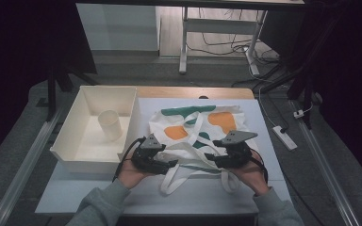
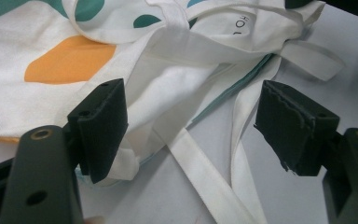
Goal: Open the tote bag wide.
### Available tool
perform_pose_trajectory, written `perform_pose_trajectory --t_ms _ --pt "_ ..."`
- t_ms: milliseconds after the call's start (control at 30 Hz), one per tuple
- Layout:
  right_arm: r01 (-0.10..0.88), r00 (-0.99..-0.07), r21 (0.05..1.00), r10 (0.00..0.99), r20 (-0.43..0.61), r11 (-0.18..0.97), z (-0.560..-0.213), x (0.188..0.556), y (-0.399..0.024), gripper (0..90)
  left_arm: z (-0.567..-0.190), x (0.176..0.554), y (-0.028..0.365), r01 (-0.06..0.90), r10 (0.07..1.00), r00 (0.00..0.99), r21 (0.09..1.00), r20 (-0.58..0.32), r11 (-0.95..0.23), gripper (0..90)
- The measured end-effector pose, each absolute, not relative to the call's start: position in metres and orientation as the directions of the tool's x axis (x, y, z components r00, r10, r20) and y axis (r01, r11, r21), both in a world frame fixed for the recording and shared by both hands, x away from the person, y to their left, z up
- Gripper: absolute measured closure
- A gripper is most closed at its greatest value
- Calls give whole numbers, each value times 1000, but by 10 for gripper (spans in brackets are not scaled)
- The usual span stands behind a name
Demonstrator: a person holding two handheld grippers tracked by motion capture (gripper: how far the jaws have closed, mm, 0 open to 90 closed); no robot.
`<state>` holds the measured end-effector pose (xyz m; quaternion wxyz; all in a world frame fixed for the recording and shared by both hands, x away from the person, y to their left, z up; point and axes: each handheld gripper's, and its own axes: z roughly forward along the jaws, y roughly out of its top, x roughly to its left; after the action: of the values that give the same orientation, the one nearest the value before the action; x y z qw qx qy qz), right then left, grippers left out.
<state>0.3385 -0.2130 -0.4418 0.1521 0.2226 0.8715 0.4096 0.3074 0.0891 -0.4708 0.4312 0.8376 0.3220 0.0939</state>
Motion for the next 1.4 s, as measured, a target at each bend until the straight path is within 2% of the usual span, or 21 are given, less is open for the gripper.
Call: perform_pose_trajectory --t_ms 233,700,1067,1200,1400 --pt "224 -884 736 451 -122 638 -451 331 -193 394 -472 307 88 457 617 778 780 -118 -427 250" --pt "241 -886 653 438 -155 718 -473 336 -186 400 -473 307 87 455 614 780 780 -117 -430 249" --pt "230 -858 564 439 -267 793 -492 341 -184 472 -474 306 85 451 610 785 777 -112 -438 250" --pt "232 -834 557 458 -308 797 -495 342 -186 595 -475 306 84 450 608 786 777 -110 -441 250" --pt "250 -832 571 475 -287 782 -492 346 -190 821 -475 305 83 444 606 788 779 -105 -442 252"
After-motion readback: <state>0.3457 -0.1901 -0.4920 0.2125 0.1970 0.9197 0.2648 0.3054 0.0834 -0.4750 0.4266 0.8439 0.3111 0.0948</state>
